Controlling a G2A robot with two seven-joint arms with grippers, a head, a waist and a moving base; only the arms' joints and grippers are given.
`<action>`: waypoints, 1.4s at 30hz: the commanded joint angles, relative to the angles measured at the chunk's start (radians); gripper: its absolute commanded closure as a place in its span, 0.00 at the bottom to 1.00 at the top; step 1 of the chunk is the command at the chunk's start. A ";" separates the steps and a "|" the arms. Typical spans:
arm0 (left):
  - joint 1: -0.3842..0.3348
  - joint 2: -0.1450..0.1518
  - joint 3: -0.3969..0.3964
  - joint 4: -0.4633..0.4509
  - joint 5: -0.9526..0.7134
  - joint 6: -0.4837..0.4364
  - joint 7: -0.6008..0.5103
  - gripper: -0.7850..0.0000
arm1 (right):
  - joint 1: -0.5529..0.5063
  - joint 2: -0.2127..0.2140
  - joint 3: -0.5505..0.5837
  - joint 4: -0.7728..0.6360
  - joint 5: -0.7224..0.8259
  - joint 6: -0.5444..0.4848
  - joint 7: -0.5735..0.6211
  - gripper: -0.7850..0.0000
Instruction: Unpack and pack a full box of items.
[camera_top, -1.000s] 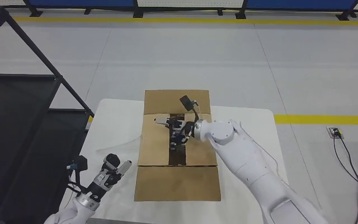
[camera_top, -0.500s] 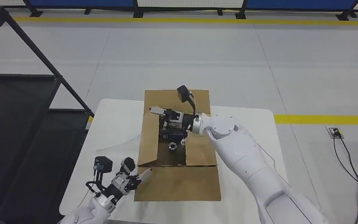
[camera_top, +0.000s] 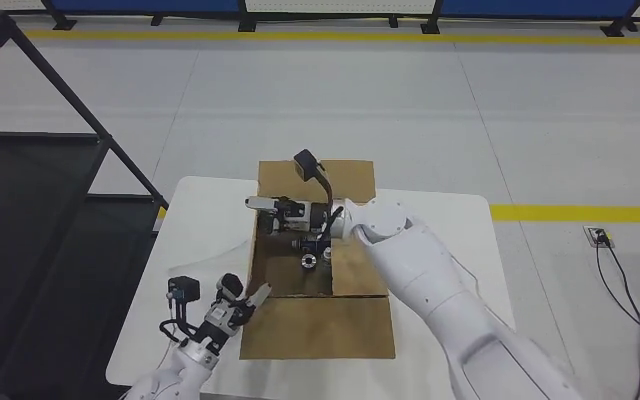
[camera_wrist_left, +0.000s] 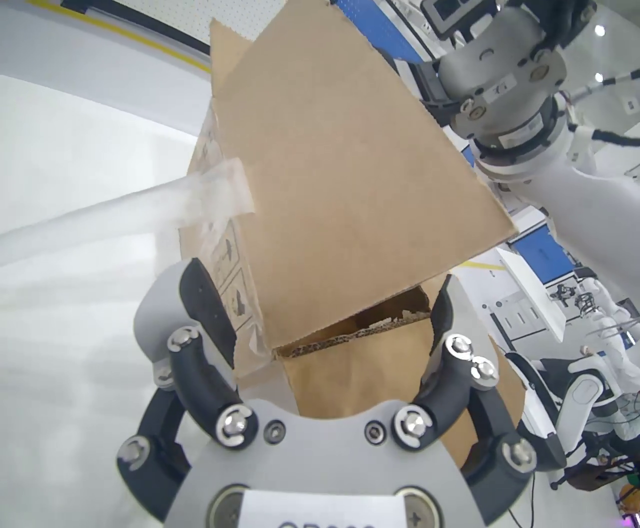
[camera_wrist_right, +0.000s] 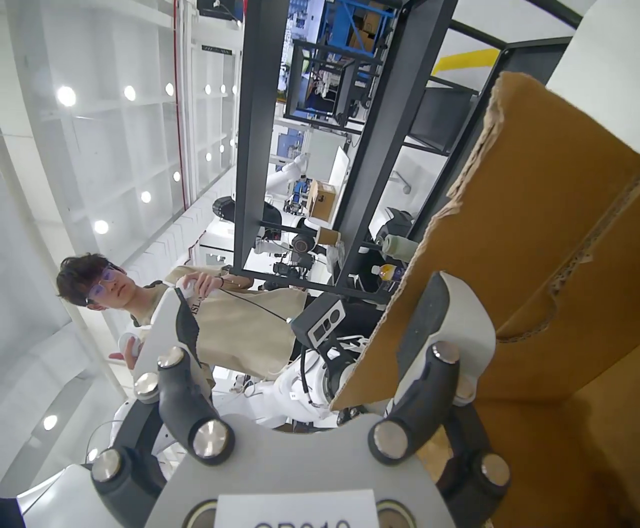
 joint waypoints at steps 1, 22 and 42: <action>0.000 -0.002 -0.006 0.004 -0.027 -0.001 0.012 0.00 | 0.006 -0.005 -0.001 0.014 0.005 -0.018 0.025 0.00; 0.078 -0.010 -0.105 -0.003 -0.160 -0.050 0.086 0.00 | 0.049 0.015 0.095 0.109 0.059 -0.133 0.056 0.00; 0.081 -0.014 -0.131 0.025 -0.200 -0.012 0.074 0.00 | 0.008 0.051 0.147 0.042 0.040 -0.152 -0.004 0.00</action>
